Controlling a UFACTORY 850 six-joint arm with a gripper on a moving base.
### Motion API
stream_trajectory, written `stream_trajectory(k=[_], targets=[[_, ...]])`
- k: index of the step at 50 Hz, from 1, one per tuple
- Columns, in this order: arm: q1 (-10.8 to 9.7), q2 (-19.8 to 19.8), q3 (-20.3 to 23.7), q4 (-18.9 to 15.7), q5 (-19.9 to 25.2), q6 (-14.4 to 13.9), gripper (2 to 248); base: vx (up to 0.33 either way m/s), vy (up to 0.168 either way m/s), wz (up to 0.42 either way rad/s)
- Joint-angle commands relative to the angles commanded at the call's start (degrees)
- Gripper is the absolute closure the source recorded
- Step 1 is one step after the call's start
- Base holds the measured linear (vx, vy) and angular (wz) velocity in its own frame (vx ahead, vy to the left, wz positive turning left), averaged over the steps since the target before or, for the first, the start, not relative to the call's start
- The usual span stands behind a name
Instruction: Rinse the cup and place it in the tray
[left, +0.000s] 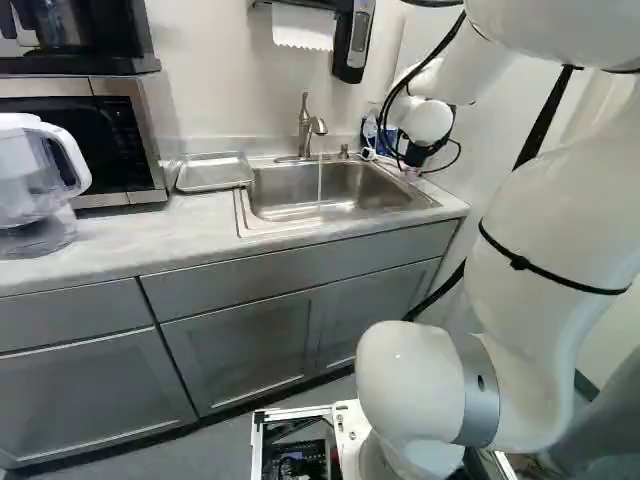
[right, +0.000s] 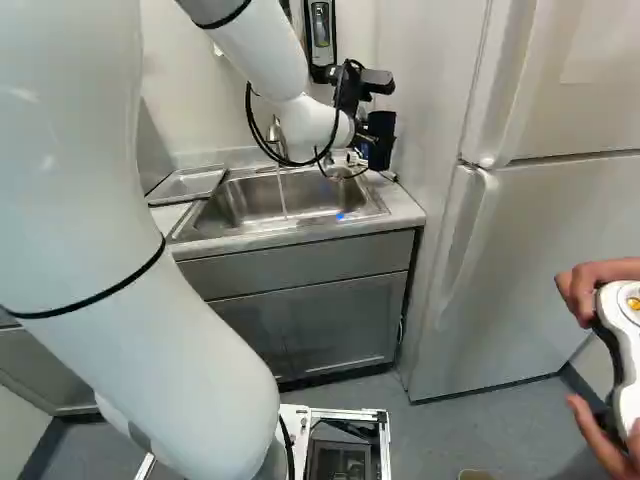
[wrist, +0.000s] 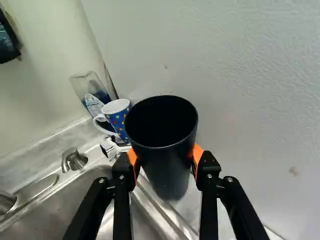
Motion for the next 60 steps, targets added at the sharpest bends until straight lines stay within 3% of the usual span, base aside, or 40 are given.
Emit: stream_trajectory(k=[37,60], targets=[[5.89,2.17,0.33,0.00,0.00,0.00,128,0.000,0.000,0.000],[6.95,2.01,1.32,0.00,0.00,0.00,128,0.000,0.000,0.000]])
